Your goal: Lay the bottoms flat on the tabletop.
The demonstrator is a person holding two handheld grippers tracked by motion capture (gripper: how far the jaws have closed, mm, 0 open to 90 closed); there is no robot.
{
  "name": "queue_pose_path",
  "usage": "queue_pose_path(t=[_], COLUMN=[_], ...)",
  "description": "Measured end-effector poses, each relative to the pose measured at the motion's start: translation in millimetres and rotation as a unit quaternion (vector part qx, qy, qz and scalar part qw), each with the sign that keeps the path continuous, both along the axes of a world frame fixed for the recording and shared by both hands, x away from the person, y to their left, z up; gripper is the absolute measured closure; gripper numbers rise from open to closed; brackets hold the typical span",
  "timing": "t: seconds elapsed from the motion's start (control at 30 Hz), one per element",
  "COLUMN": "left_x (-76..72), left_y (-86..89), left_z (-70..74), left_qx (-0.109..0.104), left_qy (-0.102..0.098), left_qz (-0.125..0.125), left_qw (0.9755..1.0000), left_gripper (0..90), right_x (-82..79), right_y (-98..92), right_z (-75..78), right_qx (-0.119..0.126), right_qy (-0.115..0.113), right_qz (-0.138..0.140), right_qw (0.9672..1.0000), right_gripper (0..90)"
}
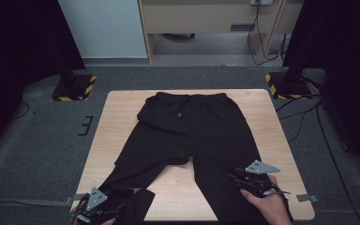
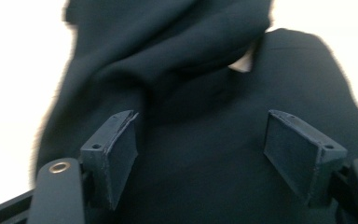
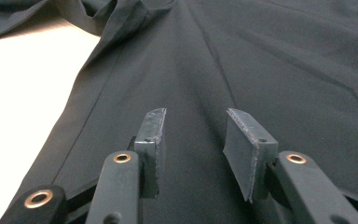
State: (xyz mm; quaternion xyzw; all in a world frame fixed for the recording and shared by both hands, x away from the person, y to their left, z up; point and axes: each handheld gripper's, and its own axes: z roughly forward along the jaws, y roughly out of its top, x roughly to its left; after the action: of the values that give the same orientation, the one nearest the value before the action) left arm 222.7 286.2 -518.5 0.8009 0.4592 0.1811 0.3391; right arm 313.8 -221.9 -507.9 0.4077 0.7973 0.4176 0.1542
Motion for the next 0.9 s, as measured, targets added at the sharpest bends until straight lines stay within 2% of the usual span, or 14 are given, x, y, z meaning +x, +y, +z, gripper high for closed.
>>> queue_pose_path(t=[0.03,0.1,0.17,0.23,0.33,0.47,0.6,0.77,0.8,0.87,0.9], left_x=[0.2,0.7,-0.2,-1.3,-3.0,-4.2,-10.2,-28.8,-31.4,-33.7,-33.6], left_y=[-2.8,-5.6,-4.2,-2.0,0.1,3.0,8.6,9.2,9.9,13.0,14.6], left_z=[-1.4,-4.8,-4.5,-3.3,-0.2,2.0,5.8,14.3,16.8,24.6,29.2], left_qx=[0.007,0.018,0.015,0.013,0.015,0.013,-0.003,-0.013,-0.02,-0.043,-0.047], left_qy=[0.002,0.019,0.014,0.013,0.026,0.041,0.056,0.049,0.041,0.015,0.0], left_qz=[-0.006,-0.021,-0.025,-0.036,-0.045,-0.065,-0.081,-0.099,-0.093,-0.077,-0.074], left_qw=[1.0,0.9994,0.9995,0.9992,0.9985,0.997,0.9952,0.9938,0.9946,0.9959,0.9962], left_gripper=[24.4,27.1,34.2,49.1,70.1,85.8,88.0,87.0,82.9,61.9,61.0], right_x=[-0.1,-0.2,0.7,1.1,1.6,1.6,1.4,2.3,2.5,2.9,3.0], right_y=[0.0,-0.4,-1.5,-2.5,-3.5,-2.6,-1.3,-1.5,-1.7,-1.7,-1.6], right_z=[0.0,-0.1,-0.9,-1.6,-2.4,-2.5,-2.9,-2.9,-3.1,-3.6,-3.6], right_qx=[0.0,0.001,0.001,-0.001,0.0,0.002,-0.003,0.001,-0.001,-0.003,-0.002], right_qy=[0.0,0.004,0.003,0.006,0.009,0.007,0.005,0.007,0.008,0.008,0.009], right_qz=[0.0,-0.002,-0.001,-0.002,-0.005,-0.004,0.001,-0.002,-0.002,-0.004,-0.005], right_qw=[1.0,1.0,1.0,1.0,0.9999,1.0,1.0,1.0,1.0,1.0,0.9999], right_gripper=[58.1,57.9,57.8,57.6,57.5,57.0,56.7,56.5,56.4,56.1,55.9])
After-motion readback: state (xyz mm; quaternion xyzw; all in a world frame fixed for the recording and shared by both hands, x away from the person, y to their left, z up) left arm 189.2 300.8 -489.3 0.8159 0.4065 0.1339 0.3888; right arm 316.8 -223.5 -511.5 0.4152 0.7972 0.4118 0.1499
